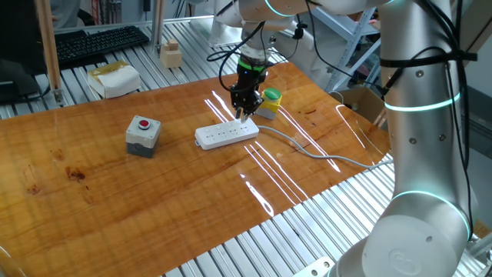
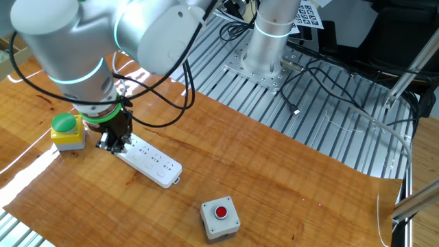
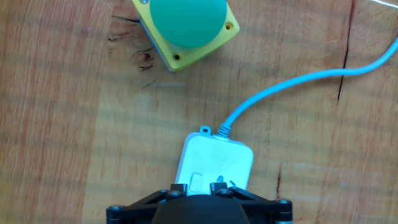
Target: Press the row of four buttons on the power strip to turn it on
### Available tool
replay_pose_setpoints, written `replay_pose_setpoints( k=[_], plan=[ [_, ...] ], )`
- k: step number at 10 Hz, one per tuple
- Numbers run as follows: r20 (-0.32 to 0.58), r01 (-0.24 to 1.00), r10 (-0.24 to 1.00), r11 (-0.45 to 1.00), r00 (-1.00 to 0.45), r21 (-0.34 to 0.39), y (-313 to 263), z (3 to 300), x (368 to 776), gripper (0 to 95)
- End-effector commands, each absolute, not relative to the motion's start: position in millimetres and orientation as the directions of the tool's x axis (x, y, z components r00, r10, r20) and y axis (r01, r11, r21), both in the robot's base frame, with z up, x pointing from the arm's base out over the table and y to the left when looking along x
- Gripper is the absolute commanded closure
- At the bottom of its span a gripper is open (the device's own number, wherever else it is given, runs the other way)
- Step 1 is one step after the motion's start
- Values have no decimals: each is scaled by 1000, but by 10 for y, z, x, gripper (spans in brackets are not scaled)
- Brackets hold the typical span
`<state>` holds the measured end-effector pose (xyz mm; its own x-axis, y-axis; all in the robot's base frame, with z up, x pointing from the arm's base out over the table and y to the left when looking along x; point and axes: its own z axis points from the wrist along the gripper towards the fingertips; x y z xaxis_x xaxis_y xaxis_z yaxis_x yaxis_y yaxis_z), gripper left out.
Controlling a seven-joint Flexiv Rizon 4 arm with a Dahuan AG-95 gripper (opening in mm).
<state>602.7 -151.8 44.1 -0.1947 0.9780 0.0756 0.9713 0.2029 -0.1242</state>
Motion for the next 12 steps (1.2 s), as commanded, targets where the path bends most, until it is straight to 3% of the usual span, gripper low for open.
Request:
replay_pose_setpoints(
  k=[1, 7, 12],
  plan=[
    [75, 971, 977, 205, -197, -119, -1511, 453, 6007, 570],
    [35, 972, 979, 205, -203, -118, -1511, 453, 6007, 570],
    [63, 971, 977, 210, -204, -116, -1620, 508, 5926, 570]
  ],
)
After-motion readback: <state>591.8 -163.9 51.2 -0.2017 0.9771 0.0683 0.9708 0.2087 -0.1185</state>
